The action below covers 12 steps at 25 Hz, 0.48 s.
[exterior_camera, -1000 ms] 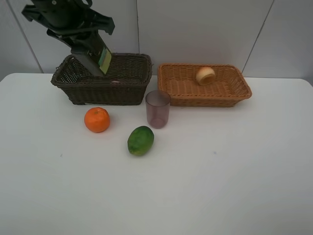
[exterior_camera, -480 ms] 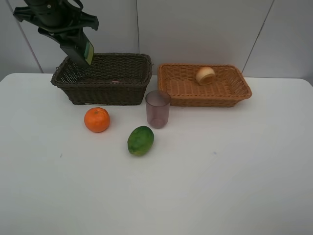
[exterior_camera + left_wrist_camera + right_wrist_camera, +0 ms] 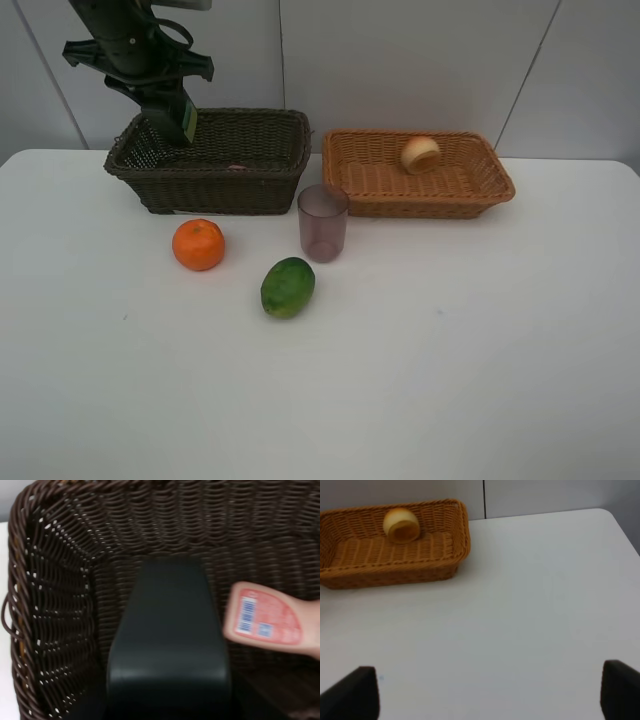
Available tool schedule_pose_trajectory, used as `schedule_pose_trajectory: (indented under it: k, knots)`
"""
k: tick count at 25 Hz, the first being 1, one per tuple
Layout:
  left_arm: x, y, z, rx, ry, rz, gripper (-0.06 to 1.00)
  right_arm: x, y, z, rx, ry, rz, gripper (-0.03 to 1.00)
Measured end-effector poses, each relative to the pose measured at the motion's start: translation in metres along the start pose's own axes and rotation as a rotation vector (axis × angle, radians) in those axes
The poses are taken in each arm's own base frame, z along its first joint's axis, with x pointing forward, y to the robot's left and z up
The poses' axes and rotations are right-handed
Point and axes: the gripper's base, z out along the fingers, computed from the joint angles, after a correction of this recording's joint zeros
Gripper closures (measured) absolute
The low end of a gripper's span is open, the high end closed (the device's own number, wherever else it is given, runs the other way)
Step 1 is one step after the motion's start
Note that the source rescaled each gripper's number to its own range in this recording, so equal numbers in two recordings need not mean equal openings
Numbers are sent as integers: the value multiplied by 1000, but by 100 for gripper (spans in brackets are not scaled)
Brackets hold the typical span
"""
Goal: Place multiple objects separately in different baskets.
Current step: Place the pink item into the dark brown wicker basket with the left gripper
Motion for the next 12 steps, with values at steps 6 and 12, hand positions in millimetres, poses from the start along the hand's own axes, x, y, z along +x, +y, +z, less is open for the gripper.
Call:
schedule_pose_trajectory:
  k: [6, 12]
  knots:
    - [1, 14, 26, -17, 24, -26, 44, 0, 0, 0, 1, 0, 0, 2]
    - [0, 21, 46, -21, 13, -38, 44, 0, 0, 0, 1, 0, 0, 2]
